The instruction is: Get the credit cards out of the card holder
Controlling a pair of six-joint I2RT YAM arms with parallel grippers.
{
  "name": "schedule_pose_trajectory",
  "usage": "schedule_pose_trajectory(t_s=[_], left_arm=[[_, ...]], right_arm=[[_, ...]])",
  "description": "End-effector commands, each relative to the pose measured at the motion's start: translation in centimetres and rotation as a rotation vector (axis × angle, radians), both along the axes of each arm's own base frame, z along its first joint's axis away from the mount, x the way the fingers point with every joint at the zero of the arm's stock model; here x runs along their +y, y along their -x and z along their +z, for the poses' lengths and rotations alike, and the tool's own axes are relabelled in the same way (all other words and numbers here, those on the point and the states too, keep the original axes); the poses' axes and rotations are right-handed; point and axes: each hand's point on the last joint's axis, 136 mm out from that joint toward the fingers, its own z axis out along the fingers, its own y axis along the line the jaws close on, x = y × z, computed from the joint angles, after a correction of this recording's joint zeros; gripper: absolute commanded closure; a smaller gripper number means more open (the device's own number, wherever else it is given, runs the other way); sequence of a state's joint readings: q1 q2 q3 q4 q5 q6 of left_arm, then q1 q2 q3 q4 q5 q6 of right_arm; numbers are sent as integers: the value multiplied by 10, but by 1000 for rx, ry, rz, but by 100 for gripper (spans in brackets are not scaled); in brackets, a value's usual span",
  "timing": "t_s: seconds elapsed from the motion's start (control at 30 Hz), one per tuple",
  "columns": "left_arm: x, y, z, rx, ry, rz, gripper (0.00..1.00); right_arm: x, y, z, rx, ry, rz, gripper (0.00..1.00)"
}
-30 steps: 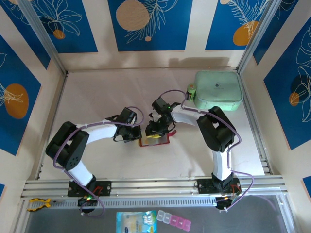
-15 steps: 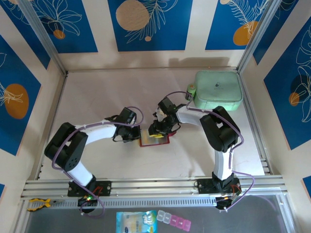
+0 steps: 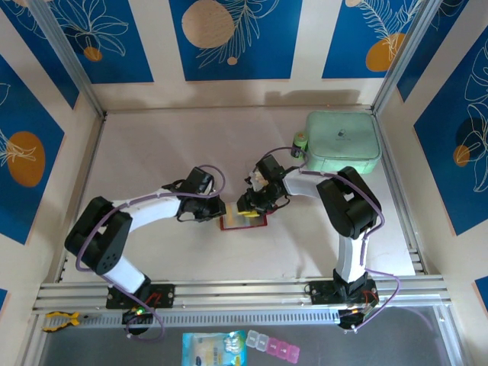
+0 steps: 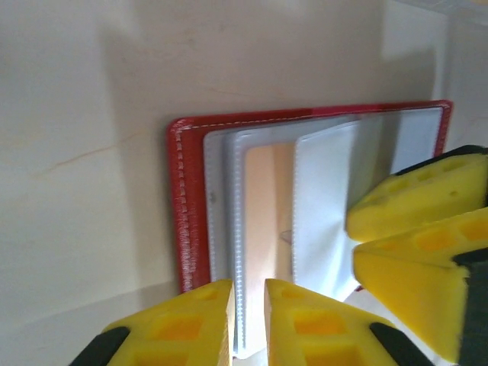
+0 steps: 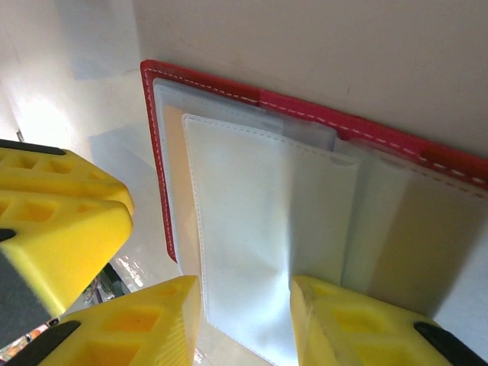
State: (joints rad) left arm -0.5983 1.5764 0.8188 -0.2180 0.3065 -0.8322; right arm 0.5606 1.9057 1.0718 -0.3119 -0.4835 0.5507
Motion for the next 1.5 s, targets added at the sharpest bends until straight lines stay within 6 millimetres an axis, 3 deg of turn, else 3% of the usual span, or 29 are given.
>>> schedule_pose_trajectory(t_s=[0.0,0.5,1.0,1.47], left_arm=[[-21,-7,10,-3,81,-7,79],[-37,-3,-6,55,136,9,73],[-42,-2,-8,65,151,11,81],[-47,-6,6,37,174,-8,80]], right_arm=[[-2,4,7,16,-43,-3,63],[-7,3,5,41,-169,-36,65],[-9,5,6,42,-198,-40,66],[-14,-1,40,-54,-196,-54,65]])
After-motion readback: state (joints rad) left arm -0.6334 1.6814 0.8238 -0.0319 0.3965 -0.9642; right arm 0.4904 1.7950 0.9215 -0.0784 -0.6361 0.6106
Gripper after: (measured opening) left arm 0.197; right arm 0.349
